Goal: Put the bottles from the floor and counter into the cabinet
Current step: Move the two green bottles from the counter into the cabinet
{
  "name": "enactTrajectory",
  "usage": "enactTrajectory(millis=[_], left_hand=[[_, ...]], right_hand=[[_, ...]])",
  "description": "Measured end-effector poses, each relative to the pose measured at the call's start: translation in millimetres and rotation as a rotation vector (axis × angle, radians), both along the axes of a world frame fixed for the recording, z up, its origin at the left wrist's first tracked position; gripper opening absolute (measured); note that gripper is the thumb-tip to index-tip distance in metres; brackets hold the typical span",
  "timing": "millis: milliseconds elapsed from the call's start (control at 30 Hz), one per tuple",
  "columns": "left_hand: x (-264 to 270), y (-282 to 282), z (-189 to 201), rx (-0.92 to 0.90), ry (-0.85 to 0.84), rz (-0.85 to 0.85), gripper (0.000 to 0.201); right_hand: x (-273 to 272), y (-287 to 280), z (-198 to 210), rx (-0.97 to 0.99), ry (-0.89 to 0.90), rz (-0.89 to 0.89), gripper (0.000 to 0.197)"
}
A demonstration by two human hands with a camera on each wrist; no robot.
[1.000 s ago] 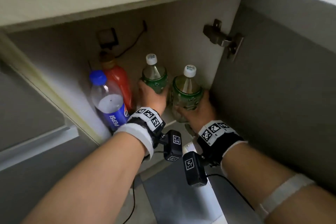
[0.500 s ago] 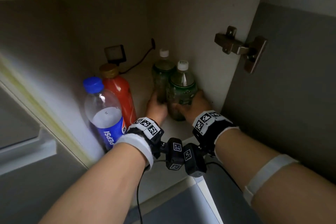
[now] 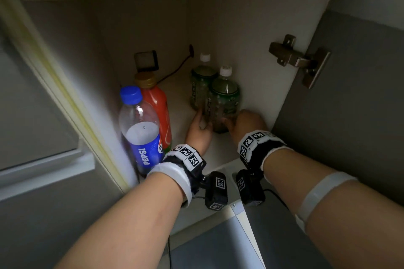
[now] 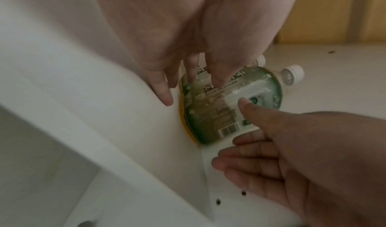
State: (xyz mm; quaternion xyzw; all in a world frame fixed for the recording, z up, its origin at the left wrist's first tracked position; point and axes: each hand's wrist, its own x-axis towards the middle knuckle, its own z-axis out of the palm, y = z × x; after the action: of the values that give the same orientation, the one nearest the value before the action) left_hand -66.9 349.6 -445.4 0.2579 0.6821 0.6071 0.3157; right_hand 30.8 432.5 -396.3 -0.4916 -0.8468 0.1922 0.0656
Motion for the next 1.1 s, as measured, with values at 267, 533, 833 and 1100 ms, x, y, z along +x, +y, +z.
enactTrajectory(millis=[267, 533, 833, 1100], left_hand=[[62.2, -88.7, 64.9, -0.35, 0.25, -0.065, 0.037], [117.4, -186.2, 257.5, -0.616, 0.663, -0.262, 0.03], [139.7, -193.5, 487.7, -0.536, 0.74, -0.326, 0.029], [155.6, -154.6, 605.6, -0.416, 0.897, -0.353, 0.028]], right_hand=[[72.6, -81.5, 61.9, 0.012, 0.003, 0.069, 0.039], [147.1, -191.3, 235.7, -0.049, -0.163, 0.158, 0.044], [198.2, -184.6, 460.5, 0.046, -0.228, 0.108, 0.043], [264.1, -128.0, 570.1, 0.091, -0.252, -0.113, 0.037]])
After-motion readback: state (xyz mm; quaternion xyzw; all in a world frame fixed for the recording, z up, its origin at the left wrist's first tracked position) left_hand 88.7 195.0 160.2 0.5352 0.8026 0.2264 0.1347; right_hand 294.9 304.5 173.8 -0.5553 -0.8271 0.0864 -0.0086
